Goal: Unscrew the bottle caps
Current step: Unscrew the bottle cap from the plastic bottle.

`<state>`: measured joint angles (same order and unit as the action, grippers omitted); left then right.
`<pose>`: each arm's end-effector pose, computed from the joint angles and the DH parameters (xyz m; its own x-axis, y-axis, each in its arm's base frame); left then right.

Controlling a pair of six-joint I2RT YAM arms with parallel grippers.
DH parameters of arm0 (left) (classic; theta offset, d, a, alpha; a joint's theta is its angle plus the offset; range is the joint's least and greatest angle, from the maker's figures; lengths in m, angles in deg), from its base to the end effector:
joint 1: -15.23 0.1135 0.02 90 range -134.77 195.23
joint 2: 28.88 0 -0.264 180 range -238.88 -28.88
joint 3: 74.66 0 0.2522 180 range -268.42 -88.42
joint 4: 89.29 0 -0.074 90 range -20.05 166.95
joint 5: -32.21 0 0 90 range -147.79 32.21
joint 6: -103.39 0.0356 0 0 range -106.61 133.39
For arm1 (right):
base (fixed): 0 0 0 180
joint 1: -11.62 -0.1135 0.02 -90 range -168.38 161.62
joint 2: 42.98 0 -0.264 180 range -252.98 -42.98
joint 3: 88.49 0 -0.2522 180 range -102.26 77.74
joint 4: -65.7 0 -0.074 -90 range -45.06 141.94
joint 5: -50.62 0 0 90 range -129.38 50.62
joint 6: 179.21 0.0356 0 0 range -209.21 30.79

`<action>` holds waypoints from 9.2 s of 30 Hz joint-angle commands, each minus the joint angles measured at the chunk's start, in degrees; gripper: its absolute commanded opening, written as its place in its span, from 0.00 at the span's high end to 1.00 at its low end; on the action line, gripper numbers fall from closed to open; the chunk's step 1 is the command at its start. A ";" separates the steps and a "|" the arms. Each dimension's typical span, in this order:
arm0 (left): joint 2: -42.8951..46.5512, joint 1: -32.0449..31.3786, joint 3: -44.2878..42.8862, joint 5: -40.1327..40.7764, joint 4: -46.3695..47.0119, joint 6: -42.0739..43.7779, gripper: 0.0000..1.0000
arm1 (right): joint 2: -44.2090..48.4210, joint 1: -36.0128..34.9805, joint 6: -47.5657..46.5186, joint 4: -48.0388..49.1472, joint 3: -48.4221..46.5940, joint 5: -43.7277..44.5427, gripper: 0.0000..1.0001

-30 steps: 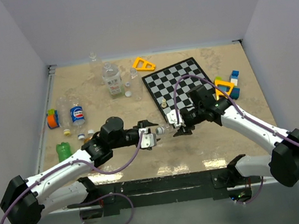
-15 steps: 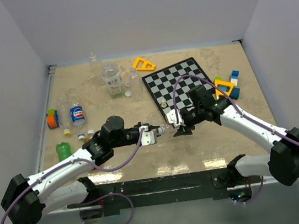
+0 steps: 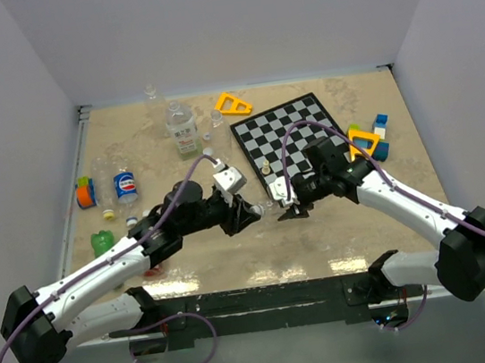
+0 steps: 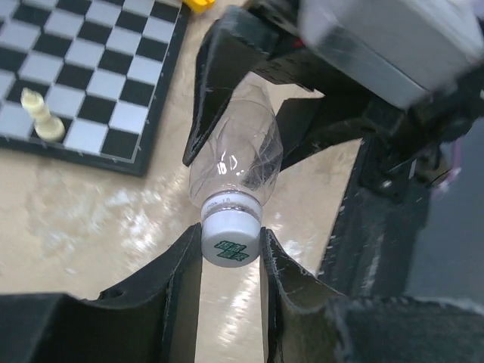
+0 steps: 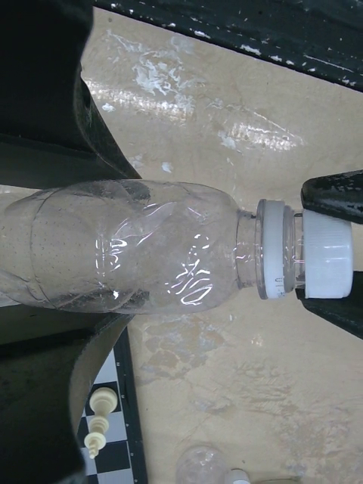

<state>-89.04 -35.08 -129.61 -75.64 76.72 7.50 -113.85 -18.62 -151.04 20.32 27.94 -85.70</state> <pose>0.1459 -0.1929 0.2841 -0.3031 0.2122 -0.9290 0.8909 0.4091 -0.1972 0.1973 0.1448 0.2525 0.3162 -0.5204 -0.7932 -0.9487 -0.1756 -0.2629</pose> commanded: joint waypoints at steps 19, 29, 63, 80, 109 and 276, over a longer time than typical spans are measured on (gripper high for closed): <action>1.80 1.35 -7.33 6.86 -10.23 -42.28 1.00 | 0.82 0.00 -0.49 -1.69 -0.65 0.89 0.85; 0.48 1.35 -8.38 8.88 -12.60 -36.66 0.48 | 0.73 0.00 -0.49 -1.78 -0.74 0.97 0.85; 13.84 1.35 3.75 -4.39 4.27 34.80 0.00 | 0.47 0.09 -0.75 -1.69 -0.65 0.80 0.85; 5.85 1.35 4.45 -11.15 8.32 37.62 0.01 | 0.47 0.00 -0.84 -1.78 -0.65 0.62 0.85; -0.92 1.26 2.69 -14.59 11.04 31.29 0.47 | 0.65 0.00 -0.76 -1.78 -0.65 0.71 0.85; 1.28 5.74 -8.37 4.11 -9.40 -36.14 1.00 | -1.02 0.01 -0.40 -1.52 -0.74 1.24 0.85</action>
<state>-90.44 -30.71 -131.14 -82.76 76.50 4.55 -113.87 -18.64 -150.66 21.48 27.46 -85.61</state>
